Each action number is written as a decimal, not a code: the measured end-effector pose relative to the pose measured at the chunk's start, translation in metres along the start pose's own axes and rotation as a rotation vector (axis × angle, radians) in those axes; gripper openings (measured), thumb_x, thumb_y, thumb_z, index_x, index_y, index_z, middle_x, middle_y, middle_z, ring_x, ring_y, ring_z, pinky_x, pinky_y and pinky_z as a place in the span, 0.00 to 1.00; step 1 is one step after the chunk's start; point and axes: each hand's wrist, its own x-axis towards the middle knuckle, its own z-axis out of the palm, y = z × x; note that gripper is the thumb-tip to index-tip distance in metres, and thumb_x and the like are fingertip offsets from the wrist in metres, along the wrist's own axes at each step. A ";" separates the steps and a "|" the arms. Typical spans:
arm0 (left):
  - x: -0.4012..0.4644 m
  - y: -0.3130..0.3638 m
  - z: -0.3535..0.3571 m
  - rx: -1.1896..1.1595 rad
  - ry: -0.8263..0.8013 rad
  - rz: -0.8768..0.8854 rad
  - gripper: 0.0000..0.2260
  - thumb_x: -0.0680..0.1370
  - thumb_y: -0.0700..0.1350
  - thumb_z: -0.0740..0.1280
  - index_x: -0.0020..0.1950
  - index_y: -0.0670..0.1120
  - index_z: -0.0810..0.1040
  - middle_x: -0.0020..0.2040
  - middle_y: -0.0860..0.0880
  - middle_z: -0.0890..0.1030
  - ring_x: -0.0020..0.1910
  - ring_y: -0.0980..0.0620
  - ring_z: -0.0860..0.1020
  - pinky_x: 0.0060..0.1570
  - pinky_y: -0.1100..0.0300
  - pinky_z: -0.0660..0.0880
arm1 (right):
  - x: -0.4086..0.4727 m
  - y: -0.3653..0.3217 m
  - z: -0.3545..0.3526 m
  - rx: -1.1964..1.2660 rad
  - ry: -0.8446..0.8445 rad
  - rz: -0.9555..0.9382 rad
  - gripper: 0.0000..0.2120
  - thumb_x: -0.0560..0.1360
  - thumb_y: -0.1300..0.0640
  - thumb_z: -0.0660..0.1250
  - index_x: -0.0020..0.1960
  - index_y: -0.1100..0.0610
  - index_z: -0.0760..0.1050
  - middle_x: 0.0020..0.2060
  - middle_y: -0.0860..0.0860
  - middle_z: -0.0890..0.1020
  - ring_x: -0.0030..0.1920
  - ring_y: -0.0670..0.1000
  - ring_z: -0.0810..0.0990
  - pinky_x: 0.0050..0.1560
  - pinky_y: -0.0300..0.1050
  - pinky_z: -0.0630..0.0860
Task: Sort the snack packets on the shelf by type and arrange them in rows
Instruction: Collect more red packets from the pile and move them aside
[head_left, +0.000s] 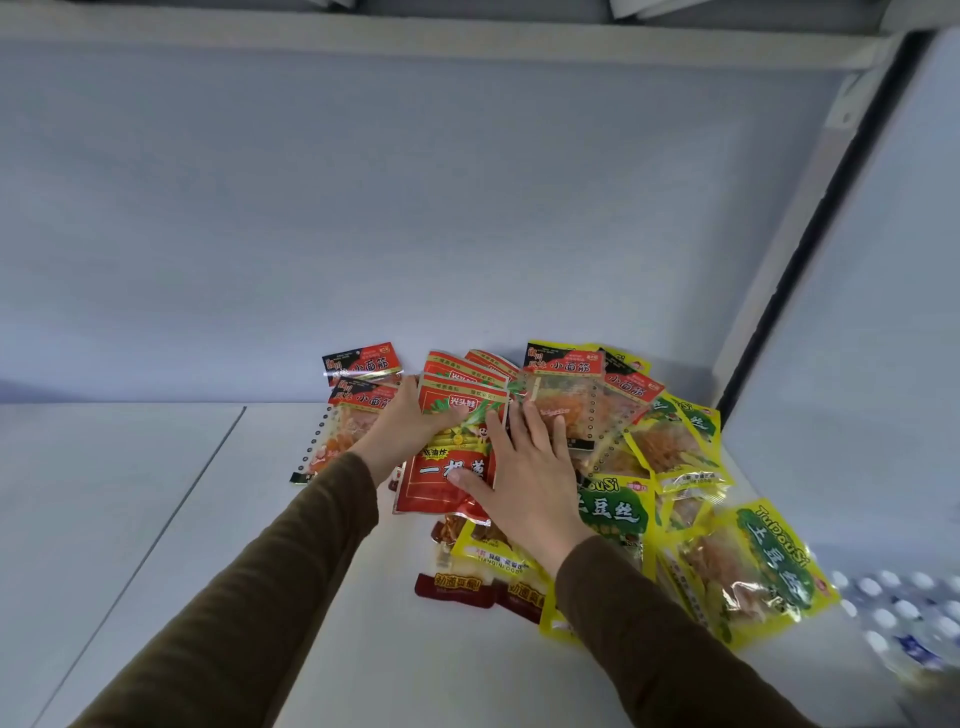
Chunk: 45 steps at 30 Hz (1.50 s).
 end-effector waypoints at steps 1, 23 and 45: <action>0.001 0.002 -0.002 -0.023 -0.048 -0.009 0.19 0.77 0.54 0.75 0.64 0.53 0.74 0.54 0.51 0.86 0.46 0.51 0.87 0.43 0.58 0.83 | 0.001 0.001 0.002 0.003 -0.010 0.005 0.50 0.72 0.21 0.30 0.83 0.52 0.49 0.82 0.55 0.56 0.82 0.57 0.46 0.80 0.64 0.42; -0.056 -0.022 -0.048 -0.667 -0.005 -0.228 0.23 0.71 0.50 0.76 0.64 0.46 0.78 0.57 0.42 0.86 0.49 0.41 0.87 0.42 0.48 0.84 | 0.005 -0.016 -0.030 0.852 0.035 0.060 0.37 0.77 0.25 0.47 0.79 0.43 0.60 0.77 0.43 0.67 0.78 0.45 0.61 0.79 0.55 0.59; -0.110 -0.029 -0.055 -0.965 0.153 -0.220 0.26 0.75 0.60 0.72 0.68 0.46 0.76 0.60 0.42 0.85 0.51 0.40 0.87 0.44 0.47 0.84 | 0.005 -0.095 -0.050 1.477 -0.121 0.011 0.21 0.75 0.47 0.75 0.63 0.43 0.70 0.55 0.42 0.82 0.53 0.43 0.85 0.48 0.41 0.84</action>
